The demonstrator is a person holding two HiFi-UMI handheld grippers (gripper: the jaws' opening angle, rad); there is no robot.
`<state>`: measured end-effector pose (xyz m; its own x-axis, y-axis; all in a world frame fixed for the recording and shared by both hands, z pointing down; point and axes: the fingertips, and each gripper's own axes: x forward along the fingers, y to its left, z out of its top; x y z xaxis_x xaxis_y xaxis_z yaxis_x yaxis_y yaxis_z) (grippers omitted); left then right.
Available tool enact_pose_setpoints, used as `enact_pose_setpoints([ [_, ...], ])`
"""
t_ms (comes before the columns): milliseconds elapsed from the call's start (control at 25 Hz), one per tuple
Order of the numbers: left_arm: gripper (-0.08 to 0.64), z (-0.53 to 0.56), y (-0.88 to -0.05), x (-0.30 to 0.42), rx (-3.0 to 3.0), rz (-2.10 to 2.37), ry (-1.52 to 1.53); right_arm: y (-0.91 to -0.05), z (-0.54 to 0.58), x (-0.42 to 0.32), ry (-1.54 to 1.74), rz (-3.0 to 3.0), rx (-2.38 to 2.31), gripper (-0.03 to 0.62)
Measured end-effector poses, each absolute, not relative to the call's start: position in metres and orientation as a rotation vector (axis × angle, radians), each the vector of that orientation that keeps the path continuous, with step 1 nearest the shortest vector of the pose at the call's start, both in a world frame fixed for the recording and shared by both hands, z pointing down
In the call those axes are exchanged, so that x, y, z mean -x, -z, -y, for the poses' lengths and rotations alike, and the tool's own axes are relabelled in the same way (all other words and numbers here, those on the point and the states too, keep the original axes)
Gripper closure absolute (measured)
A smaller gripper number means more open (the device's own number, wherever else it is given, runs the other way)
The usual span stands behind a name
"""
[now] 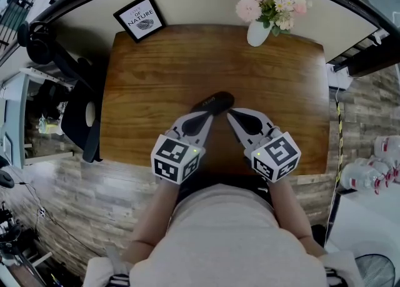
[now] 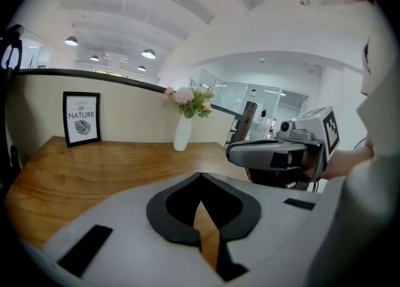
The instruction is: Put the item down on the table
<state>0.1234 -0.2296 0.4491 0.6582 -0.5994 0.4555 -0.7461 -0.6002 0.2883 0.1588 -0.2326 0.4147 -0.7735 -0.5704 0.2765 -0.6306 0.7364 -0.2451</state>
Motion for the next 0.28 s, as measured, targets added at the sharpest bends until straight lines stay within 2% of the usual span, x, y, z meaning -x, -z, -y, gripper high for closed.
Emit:
enact_pose_setpoints([
  [280,0.549,0.2275,-0.4551,-0.1199,-2.401,1.045,-0.438,-0.4151,0.2305,-0.1513,-0.495,2.757,-0.943,0.583],
])
